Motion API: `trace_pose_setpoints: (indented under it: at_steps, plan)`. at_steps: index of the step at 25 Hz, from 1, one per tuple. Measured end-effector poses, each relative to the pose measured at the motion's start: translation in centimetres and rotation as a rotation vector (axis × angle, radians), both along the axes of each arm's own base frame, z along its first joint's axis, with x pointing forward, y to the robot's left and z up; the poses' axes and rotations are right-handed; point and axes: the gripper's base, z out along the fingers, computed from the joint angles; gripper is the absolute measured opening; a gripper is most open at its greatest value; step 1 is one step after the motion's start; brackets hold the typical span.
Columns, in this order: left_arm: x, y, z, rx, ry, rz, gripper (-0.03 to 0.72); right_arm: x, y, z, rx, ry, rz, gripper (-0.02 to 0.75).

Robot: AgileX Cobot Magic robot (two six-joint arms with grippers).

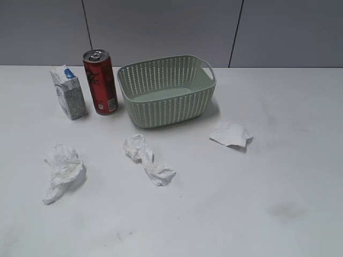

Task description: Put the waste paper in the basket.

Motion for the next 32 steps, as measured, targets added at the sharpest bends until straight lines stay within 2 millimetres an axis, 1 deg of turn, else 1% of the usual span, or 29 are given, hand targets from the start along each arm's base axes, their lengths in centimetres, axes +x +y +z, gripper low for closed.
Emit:
trace_pose_setpoints:
  at_steps: [25,28,32]
  plan:
    - [0.0,0.0,0.0,0.0,0.0,0.0,0.237,0.0,0.1,0.0,0.011,-0.003,0.005,0.584]
    - [0.0,0.0,0.0,0.0,0.0,0.0,0.237,0.0,0.1,0.7,0.02,-0.053,0.011,0.584]
    - [0.0,0.0,0.0,0.0,0.0,0.0,0.237,0.3,0.3,2.4,-0.008,-0.229,0.045,0.584]
